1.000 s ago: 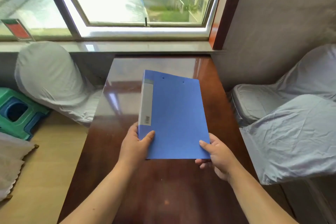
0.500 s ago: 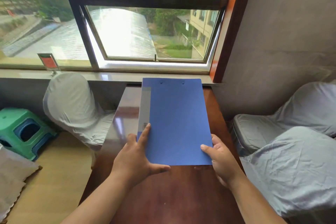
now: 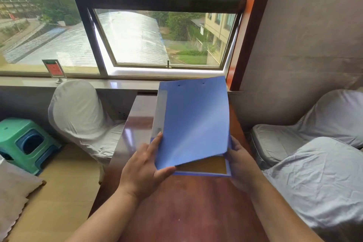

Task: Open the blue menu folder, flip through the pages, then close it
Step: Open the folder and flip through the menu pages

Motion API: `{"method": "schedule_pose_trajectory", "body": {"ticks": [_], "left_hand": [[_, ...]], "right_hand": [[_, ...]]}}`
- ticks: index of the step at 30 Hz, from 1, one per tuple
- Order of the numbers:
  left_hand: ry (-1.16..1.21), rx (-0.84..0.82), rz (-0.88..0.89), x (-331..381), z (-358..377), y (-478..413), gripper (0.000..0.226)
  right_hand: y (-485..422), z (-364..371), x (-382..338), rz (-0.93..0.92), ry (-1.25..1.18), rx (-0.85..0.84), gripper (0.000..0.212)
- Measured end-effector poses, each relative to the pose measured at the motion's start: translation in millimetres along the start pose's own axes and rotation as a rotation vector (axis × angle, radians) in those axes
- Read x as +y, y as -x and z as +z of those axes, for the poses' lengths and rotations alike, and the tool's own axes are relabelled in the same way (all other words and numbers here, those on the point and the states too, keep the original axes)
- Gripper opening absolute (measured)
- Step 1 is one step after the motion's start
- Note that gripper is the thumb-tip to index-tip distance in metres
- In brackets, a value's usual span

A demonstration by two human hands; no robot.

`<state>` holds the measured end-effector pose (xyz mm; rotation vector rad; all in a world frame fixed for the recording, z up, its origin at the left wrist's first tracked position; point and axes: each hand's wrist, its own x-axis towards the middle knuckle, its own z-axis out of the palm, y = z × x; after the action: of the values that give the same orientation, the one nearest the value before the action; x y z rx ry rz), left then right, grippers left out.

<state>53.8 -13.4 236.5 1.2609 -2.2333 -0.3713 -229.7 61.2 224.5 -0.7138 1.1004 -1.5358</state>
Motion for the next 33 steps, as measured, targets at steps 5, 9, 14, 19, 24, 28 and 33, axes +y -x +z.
{"method": "schedule_pose_trajectory", "body": {"ticks": [5,9,14,19,24,28,33], "left_hand": [[0.079,0.226,-0.138,-5.0,0.8,-4.0,0.083],[0.448,0.315,-0.464,-12.7,8.9,-11.6,0.081],[0.643,0.32,-0.515,-22.8,15.9,-13.6,0.079],[0.583,0.313,-0.579,-29.7,18.6,-9.0,0.084],[0.461,0.461,-0.753,-40.4,6.0,-12.6,0.06],[0.375,0.596,-0.887,-69.1,-21.2,-26.1,0.083],[-0.025,0.419,-0.463,-50.4,-33.4,-31.6,0.083]], "right_hand": [[-7.1,-6.6,-5.2,-0.024,-0.012,0.098,0.033],[-12.8,-12.8,-9.3,-0.058,-0.063,0.165,0.026],[-18.4,-13.6,-19.0,-0.053,-0.09,0.144,0.024],[-18.6,-7.8,-19.5,-0.023,-0.129,0.151,0.024],[-17.4,-8.2,-20.4,-0.058,-0.125,0.126,0.025],[-15.4,-8.4,-22.2,-0.071,-0.145,0.109,0.027],[-16.0,-6.2,-16.9,-0.054,-0.175,0.089,0.028]]}}
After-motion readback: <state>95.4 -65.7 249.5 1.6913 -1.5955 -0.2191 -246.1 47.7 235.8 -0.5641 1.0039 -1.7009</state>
